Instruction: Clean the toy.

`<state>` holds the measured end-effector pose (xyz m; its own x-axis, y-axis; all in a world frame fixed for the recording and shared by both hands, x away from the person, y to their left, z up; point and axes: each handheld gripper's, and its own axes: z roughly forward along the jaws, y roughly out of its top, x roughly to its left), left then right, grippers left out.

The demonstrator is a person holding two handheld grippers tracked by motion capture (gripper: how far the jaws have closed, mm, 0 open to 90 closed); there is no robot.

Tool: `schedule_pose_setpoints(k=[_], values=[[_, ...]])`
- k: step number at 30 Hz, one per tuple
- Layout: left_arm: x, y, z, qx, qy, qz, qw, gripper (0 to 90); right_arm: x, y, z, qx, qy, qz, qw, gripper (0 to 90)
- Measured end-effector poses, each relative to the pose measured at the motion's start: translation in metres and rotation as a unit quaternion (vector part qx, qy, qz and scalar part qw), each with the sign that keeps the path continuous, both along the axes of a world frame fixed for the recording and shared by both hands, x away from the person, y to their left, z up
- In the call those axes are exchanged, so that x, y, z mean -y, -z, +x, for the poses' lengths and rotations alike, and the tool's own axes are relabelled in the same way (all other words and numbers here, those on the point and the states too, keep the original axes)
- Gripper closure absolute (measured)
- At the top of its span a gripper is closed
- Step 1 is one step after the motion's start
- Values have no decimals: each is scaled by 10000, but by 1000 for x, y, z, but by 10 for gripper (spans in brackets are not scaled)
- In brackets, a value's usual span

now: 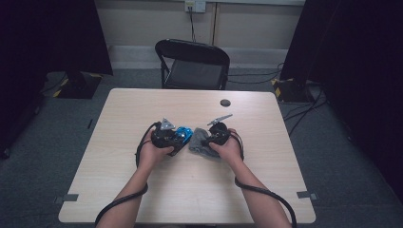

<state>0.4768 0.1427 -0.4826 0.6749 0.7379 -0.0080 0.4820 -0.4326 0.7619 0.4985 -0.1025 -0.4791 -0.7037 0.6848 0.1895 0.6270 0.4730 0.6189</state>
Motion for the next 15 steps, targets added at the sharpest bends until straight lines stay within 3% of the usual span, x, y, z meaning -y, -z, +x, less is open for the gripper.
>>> schedule_pose_setpoints(k=[15], values=[[1, -1, 1, -16, 12, 73, 10000, 468, -14, 0, -14, 1, -295, -1, 9996, 756]])
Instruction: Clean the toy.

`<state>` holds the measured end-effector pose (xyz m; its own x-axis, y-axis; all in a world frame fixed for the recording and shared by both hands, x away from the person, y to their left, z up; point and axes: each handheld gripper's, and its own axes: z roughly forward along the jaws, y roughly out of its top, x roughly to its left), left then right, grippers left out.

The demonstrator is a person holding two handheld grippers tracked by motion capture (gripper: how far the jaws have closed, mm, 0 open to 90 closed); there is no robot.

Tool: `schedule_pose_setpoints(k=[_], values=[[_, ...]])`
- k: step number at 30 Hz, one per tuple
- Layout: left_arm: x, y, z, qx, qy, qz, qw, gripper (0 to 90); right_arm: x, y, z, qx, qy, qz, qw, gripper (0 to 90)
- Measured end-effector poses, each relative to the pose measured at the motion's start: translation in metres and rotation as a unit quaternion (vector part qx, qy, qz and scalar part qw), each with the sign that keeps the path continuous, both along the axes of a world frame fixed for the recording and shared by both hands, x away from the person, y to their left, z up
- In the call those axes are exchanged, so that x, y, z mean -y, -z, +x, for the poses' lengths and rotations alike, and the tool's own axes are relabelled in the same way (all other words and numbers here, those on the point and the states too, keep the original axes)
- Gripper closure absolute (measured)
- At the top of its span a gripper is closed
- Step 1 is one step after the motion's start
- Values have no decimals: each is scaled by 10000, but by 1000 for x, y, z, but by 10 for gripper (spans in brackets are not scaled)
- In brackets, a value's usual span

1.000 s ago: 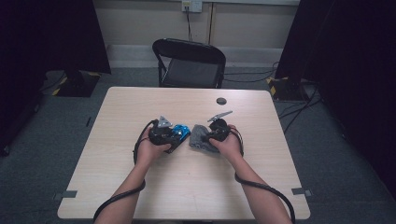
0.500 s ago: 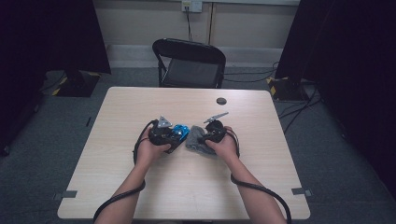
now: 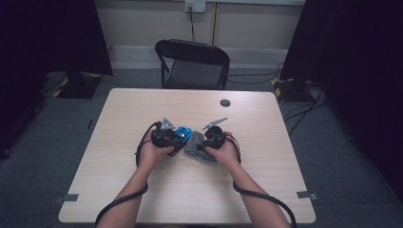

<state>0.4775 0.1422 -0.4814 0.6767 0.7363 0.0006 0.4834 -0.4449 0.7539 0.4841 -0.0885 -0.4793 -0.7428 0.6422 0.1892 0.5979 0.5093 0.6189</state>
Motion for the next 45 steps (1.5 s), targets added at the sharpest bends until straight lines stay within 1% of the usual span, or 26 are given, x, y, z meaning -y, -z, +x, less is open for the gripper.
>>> schedule_pose_setpoints(k=[14, 26, 33, 38, 45], values=[[1, 0, 0, -8, -21, -6, 10000, 468, -12, 0, -14, -32, -305, 12, 9995, 752], [1, 0, 0, 5, -17, -5, 10000, 468, -21, 0, -23, -83, -514, 42, 9986, 752], [1, 0, 0, 17, -19, 1, 10000, 467, -29, -1, -32, -122, -750, 47, 9971, 753], [1, 0, 0, 26, -22, 29, 10000, 467, -32, -1, -36, -133, -861, 52, 9962, 752], [1, 0, -1, 24, -26, 16, 10000, 467, -38, -1, -41, -182, -1030, 79, 9945, 753]])
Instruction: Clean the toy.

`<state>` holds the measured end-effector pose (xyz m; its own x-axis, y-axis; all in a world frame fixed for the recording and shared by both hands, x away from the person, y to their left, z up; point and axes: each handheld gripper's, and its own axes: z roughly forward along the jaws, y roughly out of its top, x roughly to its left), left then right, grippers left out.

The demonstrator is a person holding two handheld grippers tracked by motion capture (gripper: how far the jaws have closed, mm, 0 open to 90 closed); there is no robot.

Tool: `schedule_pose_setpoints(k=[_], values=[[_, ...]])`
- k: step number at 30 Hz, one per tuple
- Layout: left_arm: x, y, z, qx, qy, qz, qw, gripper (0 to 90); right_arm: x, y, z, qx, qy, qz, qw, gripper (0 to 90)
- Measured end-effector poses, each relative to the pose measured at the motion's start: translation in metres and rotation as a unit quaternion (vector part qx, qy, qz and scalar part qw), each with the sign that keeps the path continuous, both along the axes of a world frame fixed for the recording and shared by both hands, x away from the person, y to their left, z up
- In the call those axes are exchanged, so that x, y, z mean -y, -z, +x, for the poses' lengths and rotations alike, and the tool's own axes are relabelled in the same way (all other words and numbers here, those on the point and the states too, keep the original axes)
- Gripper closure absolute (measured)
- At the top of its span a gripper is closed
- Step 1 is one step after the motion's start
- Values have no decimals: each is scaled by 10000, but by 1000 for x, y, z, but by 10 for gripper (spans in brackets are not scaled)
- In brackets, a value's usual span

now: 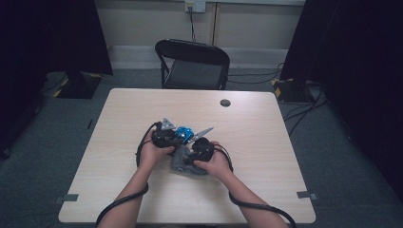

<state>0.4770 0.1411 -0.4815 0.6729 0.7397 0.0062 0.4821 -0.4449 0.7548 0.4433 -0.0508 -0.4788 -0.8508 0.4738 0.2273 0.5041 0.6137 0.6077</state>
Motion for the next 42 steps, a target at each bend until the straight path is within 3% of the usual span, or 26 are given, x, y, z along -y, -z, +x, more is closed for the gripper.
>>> schedule_pose_setpoints(k=[20, 28, 33, 42], values=[[1, 1, -1, -2, -42, -58, 10000, 467, -18, 2, -21, -54, -575, 161, 9982, 754], [1, 0, -1, 19, -46, -27, 10000, 467, -19, 1, -26, 15, -880, 237, 9958, 751], [1, 0, -1, 21, -38, -5, 10000, 467, -18, -2, -27, 24, -878, 317, 9956, 748], [2, 0, -1, -12, -104, 2, 9999, 466, -10, -3, -25, 150, -841, 239, 9961, 691]])
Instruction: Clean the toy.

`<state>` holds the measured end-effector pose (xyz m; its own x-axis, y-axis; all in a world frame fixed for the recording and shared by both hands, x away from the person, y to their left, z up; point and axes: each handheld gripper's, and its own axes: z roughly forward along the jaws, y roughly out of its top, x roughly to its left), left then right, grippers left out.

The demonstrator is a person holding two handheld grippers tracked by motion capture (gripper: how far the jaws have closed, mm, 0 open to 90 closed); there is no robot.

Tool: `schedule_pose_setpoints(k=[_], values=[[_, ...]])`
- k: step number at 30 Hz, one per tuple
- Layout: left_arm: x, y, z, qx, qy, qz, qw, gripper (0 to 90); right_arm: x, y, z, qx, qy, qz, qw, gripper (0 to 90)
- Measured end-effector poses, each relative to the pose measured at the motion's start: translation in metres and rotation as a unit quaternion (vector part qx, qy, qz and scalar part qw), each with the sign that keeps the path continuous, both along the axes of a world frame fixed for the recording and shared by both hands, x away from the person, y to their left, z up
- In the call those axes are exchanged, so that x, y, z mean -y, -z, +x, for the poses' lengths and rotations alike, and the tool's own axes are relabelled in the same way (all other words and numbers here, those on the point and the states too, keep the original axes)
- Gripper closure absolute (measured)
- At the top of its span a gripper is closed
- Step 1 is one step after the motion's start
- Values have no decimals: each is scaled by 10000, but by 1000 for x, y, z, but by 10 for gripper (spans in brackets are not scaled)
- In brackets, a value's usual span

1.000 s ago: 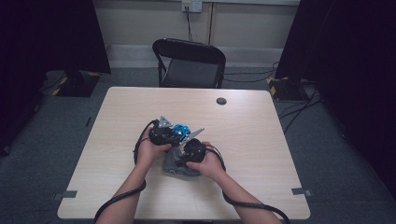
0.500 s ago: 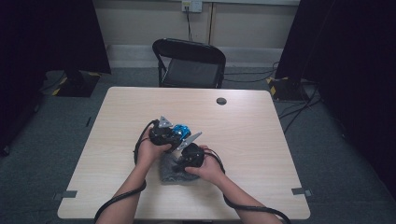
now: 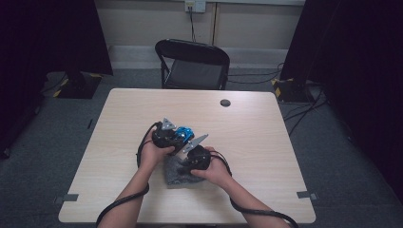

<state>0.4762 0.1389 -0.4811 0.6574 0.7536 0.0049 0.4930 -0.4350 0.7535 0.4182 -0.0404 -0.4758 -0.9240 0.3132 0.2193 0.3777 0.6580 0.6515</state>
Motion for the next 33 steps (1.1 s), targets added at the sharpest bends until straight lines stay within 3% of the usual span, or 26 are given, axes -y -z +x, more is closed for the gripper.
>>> schedule_pose_setpoints(k=[12, 20, 25, 27, 33], values=[[2, 0, 0, -14, 64, -13, 10000, 410, 15, -4, 1, 117, 108, 190, 9997, 555], [1, -13, -1, 97, 169, -172, 9997, 393, 25, -16, 1, 323, 198, 378, 9986, 405], [-1, -27, -10, 181, 437, -489, 9977, 390, 42, -22, 3, 419, 403, 502, 9970, 348], [-3, -32, -16, 147, 546, -499, 9972, 389, 52, -24, 4, 422, 503, 459, 9968, 323], [-8, -38, -36, 131, 829, -770, 9935, 372, 86, -22, 6, 421, 991, 468, 9931, 288]])
